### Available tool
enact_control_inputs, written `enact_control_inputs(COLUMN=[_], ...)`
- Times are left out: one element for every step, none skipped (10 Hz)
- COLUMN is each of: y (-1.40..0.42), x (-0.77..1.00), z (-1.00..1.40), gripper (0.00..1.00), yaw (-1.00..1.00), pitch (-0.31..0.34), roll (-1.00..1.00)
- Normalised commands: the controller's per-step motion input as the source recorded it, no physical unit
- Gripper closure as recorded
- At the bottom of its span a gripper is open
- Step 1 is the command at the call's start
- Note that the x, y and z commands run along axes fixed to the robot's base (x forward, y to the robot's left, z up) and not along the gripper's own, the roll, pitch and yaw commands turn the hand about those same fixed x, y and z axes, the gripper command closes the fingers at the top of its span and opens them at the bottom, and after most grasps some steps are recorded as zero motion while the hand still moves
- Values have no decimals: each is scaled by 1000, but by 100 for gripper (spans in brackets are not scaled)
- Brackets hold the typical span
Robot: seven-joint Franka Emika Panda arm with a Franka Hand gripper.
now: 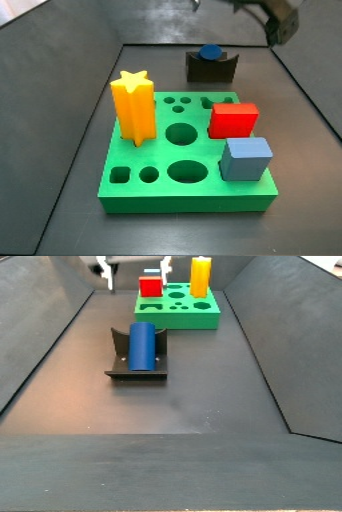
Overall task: Pick up the oval object. Move up. Place the oval object on the fixture. Regrasp the oval object. Move to above the board. Insert the oval object.
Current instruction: Regrasp the oval object.
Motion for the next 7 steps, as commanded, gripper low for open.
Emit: enact_control_inputs(y=[53, 48, 42, 35, 31, 26, 18], x=[75, 84, 93, 104, 113, 117, 112], z=[-1000, -1000, -1000, -1000, -1000, -978, -880], gripper=[0, 0, 0, 0, 0, 0, 0], yaw=[58, 34, 19, -2, -7, -12, -12], pitch=[-74, -77, -71, -53, -47, -26, -18], roll=[66, 68, 64, 65, 63, 63, 63])
